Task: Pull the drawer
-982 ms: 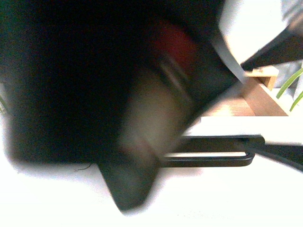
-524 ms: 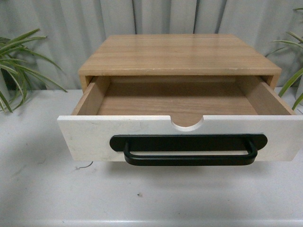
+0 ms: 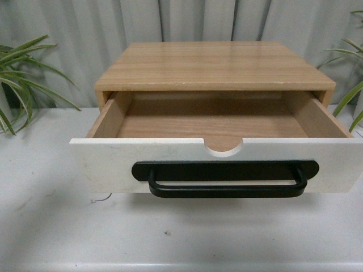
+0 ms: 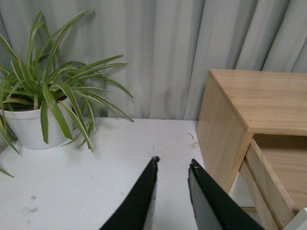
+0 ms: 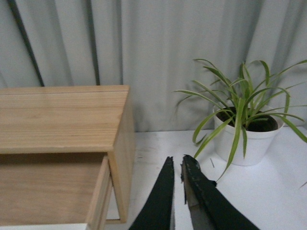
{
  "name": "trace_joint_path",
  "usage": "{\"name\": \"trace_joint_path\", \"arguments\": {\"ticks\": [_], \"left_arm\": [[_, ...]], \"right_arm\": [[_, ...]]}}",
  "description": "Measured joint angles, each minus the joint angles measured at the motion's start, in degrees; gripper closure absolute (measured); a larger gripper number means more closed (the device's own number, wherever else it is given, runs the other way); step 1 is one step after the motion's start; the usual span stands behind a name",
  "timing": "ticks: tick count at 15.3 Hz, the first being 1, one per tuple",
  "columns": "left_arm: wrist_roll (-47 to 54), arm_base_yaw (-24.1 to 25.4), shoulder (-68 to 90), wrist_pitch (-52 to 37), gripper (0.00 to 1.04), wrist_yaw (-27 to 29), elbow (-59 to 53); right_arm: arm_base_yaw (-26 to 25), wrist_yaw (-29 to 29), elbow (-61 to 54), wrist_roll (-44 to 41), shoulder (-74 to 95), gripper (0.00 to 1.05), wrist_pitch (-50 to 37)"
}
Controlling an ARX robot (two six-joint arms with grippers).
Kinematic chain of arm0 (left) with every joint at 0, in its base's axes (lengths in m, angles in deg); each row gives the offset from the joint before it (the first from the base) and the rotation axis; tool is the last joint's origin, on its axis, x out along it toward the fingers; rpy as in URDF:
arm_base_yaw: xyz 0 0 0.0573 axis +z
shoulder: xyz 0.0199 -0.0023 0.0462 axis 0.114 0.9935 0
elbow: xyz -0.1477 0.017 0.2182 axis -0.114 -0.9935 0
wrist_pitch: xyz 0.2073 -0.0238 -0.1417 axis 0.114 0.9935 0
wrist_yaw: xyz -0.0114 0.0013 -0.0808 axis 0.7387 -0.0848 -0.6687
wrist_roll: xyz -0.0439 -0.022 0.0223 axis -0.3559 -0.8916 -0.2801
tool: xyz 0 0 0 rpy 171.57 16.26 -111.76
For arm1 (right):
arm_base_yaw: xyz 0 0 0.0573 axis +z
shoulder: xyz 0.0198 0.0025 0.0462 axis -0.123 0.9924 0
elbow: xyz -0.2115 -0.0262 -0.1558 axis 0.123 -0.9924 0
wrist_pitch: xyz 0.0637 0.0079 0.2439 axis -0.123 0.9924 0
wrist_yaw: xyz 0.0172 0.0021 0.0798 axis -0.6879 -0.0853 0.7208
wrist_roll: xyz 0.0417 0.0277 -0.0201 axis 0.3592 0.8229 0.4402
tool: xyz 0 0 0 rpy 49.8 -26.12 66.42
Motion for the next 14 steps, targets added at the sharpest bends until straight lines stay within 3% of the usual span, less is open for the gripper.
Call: {"name": "trace_joint_path", "arguments": {"ticks": [1, 2, 3, 4, 7, 13, 14], "left_arm": [[0.0, -0.9, -2.0, 0.3, 0.94, 1.1, -1.1], [0.2, -2.1, -4.1, 0.9, 1.03, 2.2, -2.5], [0.2, -3.1, -6.2, 2.0, 1.03, 3.0, -4.0], [0.2, -3.9, -8.1, 2.9, 1.03, 3.7, -5.2], [0.2, -9.8, -13.3, 5.7, 1.03, 9.5, -7.4], [0.3, -9.7, -24.3, 12.3, 1.03, 9.9, -11.5], [0.3, -9.7, -26.2, 13.9, 1.03, 9.9, -11.5]], "right_arm": [[0.7, -0.2, -1.5, -0.1, -1.2, 1.04, 0.0], [1.8, -1.7, -4.4, 0.0, -2.9, 1.03, 0.4], [5.0, -5.5, -6.3, 0.2, -4.9, 1.03, 0.8], [6.2, -5.2, -7.3, 0.2, -7.0, 1.03, 0.9], [5.8, -5.6, -10.1, 0.2, -11.2, 1.03, 2.7], [5.8, -5.7, -14.4, 0.2, -23.1, 1.03, 10.2], [5.8, -5.7, -15.5, 0.2, -23.8, 1.03, 8.1]]}}
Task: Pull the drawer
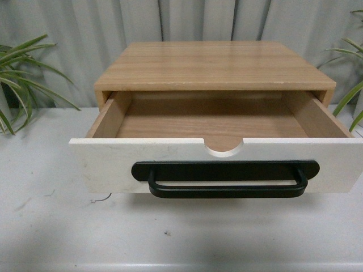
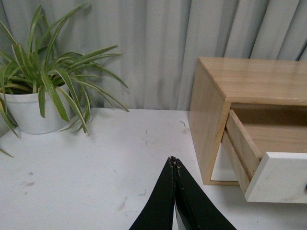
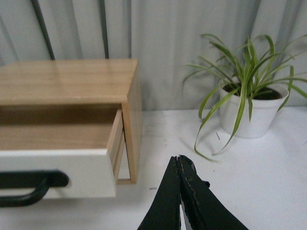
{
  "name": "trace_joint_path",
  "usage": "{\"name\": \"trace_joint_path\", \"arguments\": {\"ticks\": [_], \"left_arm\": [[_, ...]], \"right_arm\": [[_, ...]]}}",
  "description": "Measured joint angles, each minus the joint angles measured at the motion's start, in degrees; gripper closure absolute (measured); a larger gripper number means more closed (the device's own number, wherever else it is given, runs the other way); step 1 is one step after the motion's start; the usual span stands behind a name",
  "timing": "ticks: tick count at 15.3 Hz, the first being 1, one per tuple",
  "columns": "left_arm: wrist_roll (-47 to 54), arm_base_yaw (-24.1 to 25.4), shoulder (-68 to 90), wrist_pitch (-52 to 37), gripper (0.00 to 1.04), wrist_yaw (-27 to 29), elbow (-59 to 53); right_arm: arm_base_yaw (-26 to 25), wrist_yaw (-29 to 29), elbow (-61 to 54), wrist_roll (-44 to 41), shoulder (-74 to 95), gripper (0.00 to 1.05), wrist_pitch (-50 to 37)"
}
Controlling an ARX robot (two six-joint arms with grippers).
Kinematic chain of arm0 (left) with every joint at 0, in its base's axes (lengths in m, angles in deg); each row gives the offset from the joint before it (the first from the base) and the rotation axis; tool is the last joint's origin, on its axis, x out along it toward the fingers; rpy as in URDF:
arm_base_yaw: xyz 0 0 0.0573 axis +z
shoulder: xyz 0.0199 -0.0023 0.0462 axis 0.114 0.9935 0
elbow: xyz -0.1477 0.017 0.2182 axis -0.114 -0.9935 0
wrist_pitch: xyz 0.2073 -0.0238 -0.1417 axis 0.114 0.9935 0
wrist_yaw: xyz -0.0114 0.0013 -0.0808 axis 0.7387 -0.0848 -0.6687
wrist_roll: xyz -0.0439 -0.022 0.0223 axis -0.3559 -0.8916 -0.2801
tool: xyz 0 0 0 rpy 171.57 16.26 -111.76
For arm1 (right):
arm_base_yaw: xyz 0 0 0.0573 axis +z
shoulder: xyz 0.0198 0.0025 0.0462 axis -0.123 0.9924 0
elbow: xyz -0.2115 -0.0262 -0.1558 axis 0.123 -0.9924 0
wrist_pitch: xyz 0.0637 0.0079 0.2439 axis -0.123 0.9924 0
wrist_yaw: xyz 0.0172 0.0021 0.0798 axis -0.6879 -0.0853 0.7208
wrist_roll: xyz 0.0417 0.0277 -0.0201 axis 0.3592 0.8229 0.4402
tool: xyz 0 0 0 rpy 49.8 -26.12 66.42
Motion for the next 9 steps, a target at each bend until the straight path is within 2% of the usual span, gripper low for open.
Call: {"name": "trace_joint_path", "arguments": {"ticks": [3, 8, 9], "left_arm": [[0.0, 0.0, -6.0, 5.6, 1.03, 0.0, 0.0], [0.0, 0.0, -10.5, 10.1, 1.03, 0.0, 0.0], [0.0, 0.0, -15.7, 18.6, 1.03, -0.1, 0.0]], "right_arm": [[0.0, 0.0, -0.4, 0.0, -5.6, 1.03, 5.9], [0.0, 0.0, -0.4, 0.0, -10.5, 1.03, 10.8], [0.0, 0.0, -0.3, 0.0, -12.4, 1.03, 13.4]]}}
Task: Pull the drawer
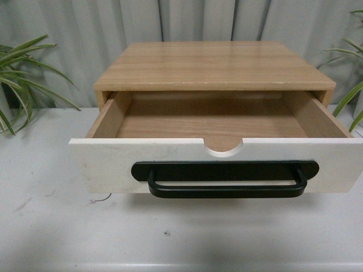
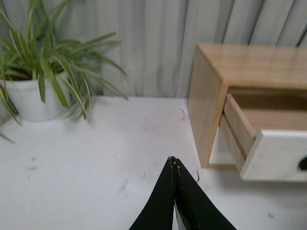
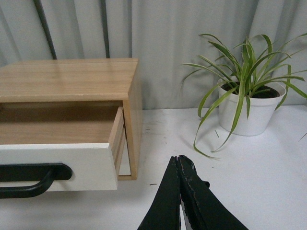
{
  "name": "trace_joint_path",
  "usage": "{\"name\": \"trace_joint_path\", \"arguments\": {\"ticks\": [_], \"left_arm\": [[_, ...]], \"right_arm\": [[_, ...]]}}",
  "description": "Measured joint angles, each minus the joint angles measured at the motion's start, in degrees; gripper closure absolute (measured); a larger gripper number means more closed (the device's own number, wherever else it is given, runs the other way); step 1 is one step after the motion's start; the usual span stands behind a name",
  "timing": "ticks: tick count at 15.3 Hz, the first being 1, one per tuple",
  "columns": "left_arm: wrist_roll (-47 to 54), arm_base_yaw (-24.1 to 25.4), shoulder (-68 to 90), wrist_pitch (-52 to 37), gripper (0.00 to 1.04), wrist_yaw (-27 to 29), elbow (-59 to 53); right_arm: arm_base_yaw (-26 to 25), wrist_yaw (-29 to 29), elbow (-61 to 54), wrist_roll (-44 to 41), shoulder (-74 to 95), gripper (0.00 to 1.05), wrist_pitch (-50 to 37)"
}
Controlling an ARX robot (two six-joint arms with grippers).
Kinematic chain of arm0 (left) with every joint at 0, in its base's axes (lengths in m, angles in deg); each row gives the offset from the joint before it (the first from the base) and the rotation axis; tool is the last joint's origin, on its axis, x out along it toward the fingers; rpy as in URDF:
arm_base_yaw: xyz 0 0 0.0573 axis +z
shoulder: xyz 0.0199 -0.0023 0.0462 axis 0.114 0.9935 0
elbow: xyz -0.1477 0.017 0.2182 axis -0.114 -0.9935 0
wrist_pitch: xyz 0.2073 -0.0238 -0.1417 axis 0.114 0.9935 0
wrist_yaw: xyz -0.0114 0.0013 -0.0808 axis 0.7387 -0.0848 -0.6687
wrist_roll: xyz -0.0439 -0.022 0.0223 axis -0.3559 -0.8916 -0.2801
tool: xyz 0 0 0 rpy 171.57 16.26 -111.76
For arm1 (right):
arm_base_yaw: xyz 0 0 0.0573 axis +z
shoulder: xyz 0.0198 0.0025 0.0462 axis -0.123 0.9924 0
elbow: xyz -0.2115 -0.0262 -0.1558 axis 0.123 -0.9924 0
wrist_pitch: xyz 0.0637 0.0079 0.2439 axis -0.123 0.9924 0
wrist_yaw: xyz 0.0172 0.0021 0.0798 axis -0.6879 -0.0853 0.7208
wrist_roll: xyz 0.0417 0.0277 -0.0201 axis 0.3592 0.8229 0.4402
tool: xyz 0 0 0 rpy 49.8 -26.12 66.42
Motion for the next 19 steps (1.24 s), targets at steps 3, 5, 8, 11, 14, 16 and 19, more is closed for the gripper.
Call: {"name": "trace_joint_path", "arguments": {"ticks": [3, 5, 8, 11, 14, 16, 19], "left_arm": [[0.1, 0.0, -3.9, 1.8, 1.03, 0.0, 0.0], [0.1, 0.0, -3.9, 1.3, 1.03, 0.1, 0.0], [0.1, 0.0, -3.9, 1.5, 1.03, 0.1, 0.0], [0.1, 0.0, -3.9, 1.5, 0.83, 0.1, 0.0], [0.1, 0.0, -3.9, 1.5, 0.46, 0.1, 0.0], [0.1, 0.0, -3.9, 1.5, 0.29, 0.1, 0.0], [0.2, 0.0, -3.9, 1.5, 0.07, 0.1, 0.0]], "right_arm": [[0.0, 0.0, 0.1, 0.0, -8.1, 1.03, 7.3], [0.0, 0.0, 0.0, 0.0, -8.2, 1.03, 7.9], [0.0, 0.0, 0.0, 0.0, -8.2, 1.03, 7.9], [0.0, 0.0, 0.0, 0.0, -8.2, 0.79, 7.9], [0.0, 0.0, 0.0, 0.0, -8.2, 0.42, 7.9], [0.0, 0.0, 0.0, 0.0, -8.2, 0.24, 7.9], [0.0, 0.0, 0.0, 0.0, -8.2, 0.06, 7.9]]}}
